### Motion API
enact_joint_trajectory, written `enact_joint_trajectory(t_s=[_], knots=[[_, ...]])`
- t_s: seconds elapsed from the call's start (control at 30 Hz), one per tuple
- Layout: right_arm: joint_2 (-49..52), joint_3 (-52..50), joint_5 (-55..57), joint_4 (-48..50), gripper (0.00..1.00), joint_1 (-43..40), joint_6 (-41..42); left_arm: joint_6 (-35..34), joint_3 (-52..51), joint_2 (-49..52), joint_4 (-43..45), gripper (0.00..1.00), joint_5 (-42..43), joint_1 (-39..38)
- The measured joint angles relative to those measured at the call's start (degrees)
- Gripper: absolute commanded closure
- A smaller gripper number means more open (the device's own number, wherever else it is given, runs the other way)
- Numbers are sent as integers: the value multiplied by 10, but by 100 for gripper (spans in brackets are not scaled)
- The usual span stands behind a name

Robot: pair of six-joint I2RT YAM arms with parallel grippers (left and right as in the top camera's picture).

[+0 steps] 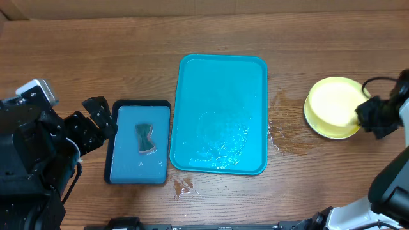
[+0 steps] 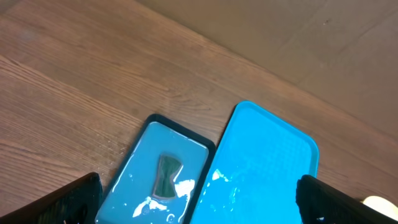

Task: Clean dirty plates on tray and stack at the side
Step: 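Carry the yellow plate right and lower it onto the plate stack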

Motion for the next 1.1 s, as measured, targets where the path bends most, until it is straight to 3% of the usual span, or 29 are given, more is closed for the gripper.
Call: enact_joint_trajectory(t_s=[0.1, 0.17, 0.4, 0.43, 0.57, 0.77, 0.97, 1.1], knots=[[4, -15, -18, 5, 73, 10, -19, 0, 0, 0, 0, 0, 0, 0], [4, -14, -26, 5, 64, 17, -28, 0, 0, 0, -1, 0, 0, 0], [-56, -9, -38, -37, 57, 26, -28, 0, 0, 0, -7, 0, 0, 0], [-76, -5, -39, -41, 57, 27, -29, 0, 0, 0, -7, 0, 0, 0], [-173, 3, -47, -35, 96, 39, -45, 0, 0, 0, -7, 0, 0, 0], [-226, 17, -58, 29, 96, 129, -60, 0, 0, 7, -7, 0, 0, 0], [-139, 17, -45, 94, 96, 242, -88, 0, 0, 20, -22, 0, 0, 0], [-57, 17, -18, 110, 96, 263, -84, 10, 0, 23, -35, 0, 0, 0]])
